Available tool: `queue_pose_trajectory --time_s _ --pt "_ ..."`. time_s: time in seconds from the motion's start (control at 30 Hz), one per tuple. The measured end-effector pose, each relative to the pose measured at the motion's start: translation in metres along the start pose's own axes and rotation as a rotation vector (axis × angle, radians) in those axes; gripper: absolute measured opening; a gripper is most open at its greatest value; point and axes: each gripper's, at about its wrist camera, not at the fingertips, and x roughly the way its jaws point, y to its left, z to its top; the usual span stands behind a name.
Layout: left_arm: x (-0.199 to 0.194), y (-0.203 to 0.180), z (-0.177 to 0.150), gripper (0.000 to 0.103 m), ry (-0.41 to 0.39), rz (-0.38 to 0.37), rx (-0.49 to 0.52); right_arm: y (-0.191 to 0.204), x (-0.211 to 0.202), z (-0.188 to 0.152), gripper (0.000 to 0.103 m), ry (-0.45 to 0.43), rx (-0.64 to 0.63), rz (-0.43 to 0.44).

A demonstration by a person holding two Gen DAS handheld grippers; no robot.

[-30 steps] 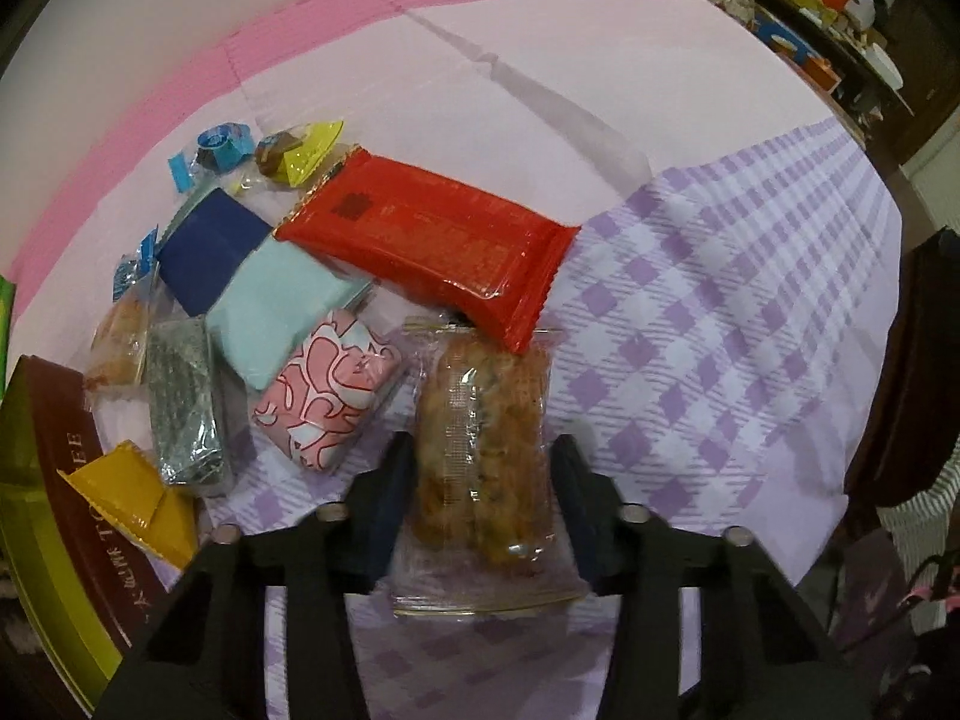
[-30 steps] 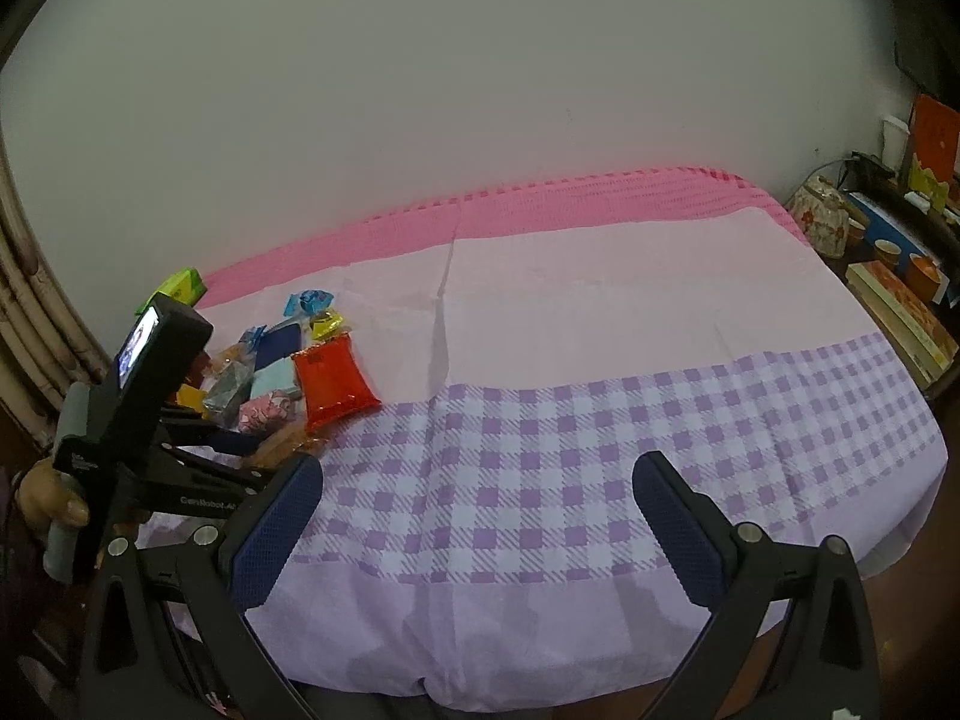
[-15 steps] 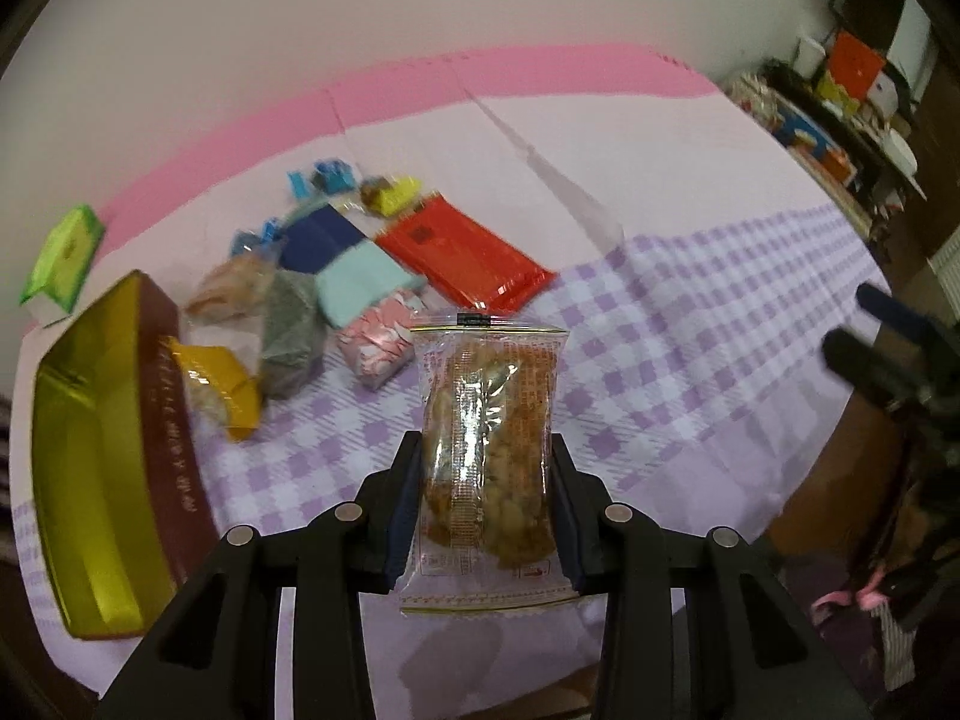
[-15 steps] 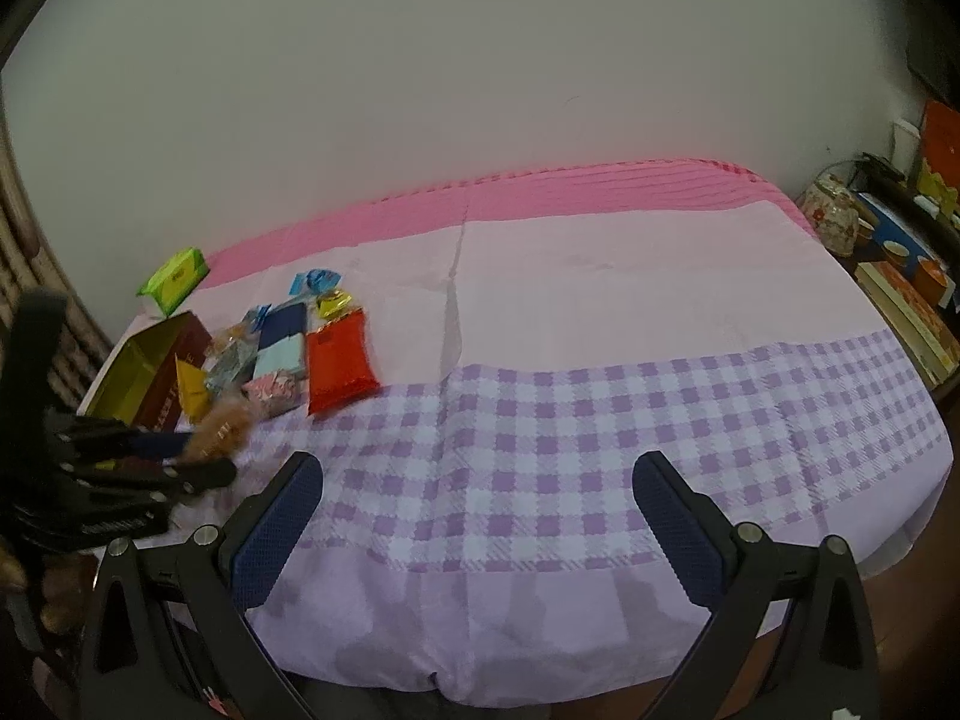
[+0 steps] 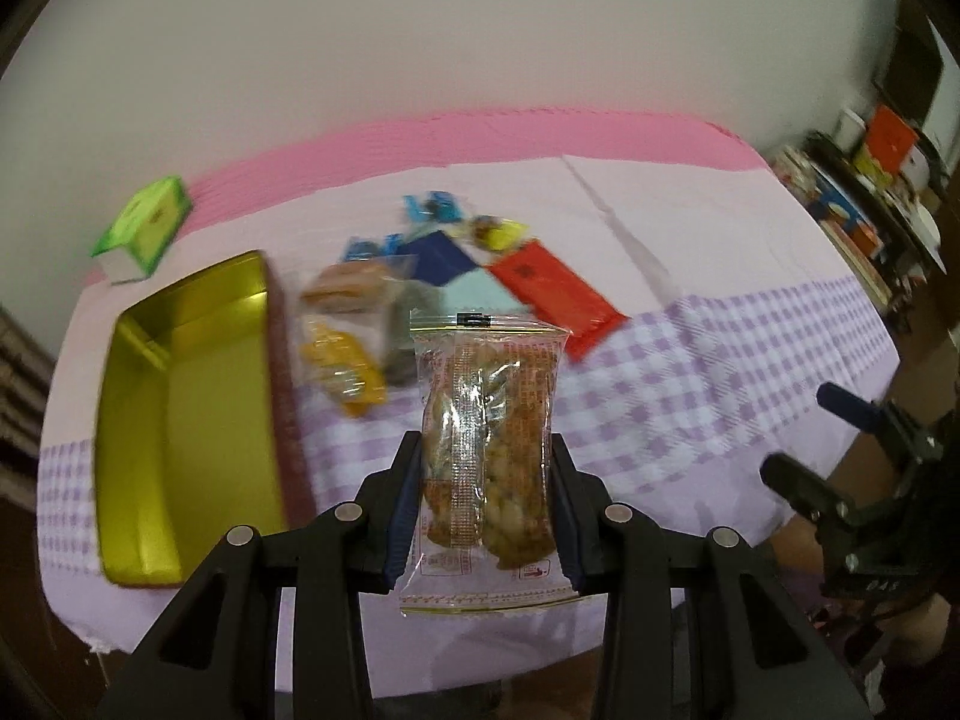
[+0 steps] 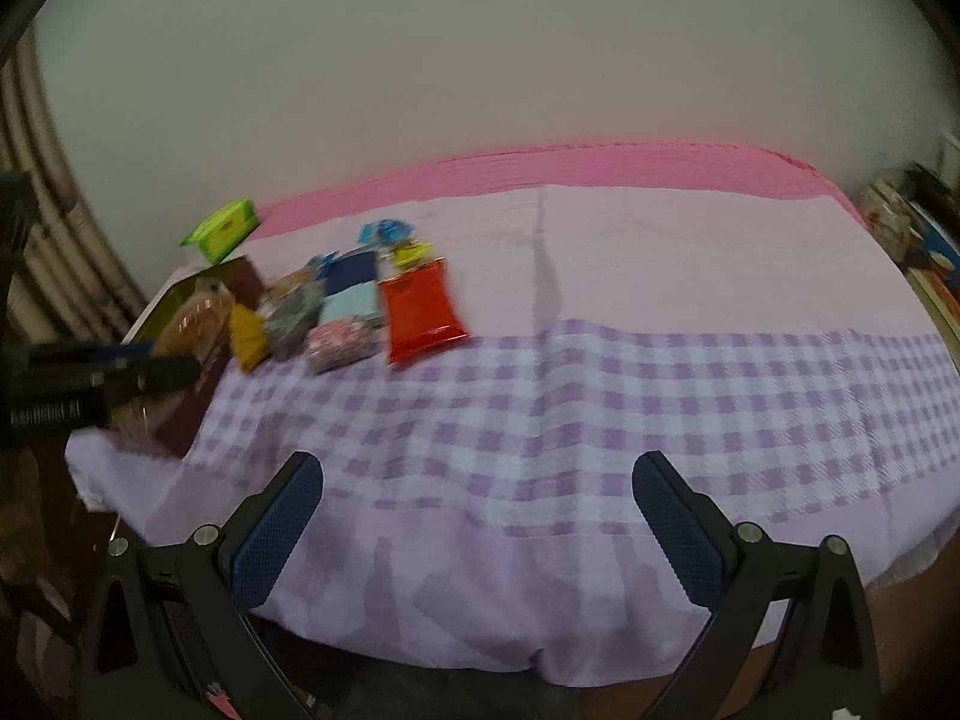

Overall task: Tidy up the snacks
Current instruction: 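Carry the peanut bag over the gold tray and release it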

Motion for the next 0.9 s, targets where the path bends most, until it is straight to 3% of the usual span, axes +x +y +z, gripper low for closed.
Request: queue_pose_trajectory --time_s 0.07,0.2,0.4,0.9 --pt "-0.007 0.014 -0.002 0.04 -0.012 0.02 -0.024 0.008 0.002 -0.003 0.101 0.002 -0.038 0.031" --pt "-0.017 0.038 -0.005 0.04 -0.028 0.04 -0.068 0.024 0.008 -0.008 0.083 0.034 -0.103 0.082" --pt "-0.029 0.07 -0.006 0.04 -0.05 0.071 -0.118 0.044 0.013 -0.013 0.065 0.066 -0.171 0.138" --pt "-0.03 0.124 -0.004 0.04 -0.067 0.109 -0.207 0.079 0.044 0.026 0.064 0.065 -0.229 0.168"
